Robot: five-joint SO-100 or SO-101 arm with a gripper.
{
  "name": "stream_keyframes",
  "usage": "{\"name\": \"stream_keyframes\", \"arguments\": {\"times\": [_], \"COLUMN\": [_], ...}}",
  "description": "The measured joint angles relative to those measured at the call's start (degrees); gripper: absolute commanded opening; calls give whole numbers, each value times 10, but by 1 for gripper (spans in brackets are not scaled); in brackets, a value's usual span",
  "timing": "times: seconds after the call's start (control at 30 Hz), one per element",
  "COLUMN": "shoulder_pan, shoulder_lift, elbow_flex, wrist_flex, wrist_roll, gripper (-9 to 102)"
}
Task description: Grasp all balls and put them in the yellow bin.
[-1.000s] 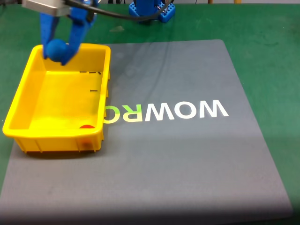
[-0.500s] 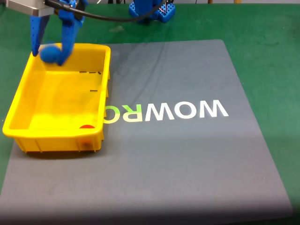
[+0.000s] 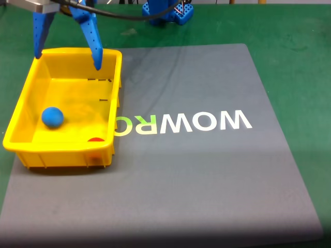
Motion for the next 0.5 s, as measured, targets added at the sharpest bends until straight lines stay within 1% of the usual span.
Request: {"name": "stream_keyframes", "arguments": {"times": [0.17,0.33,0.43,0.5], "shoulder_pan": [-37,-118,-179,-213], "shoulder_lift": [79,227,334,410], "elbow_flex": [69,189,279,344], "wrist_flex": [0,-4,-4,-4], "wrist_roll": [0,0,0,-8], "gripper": [47,45,42,38]}}
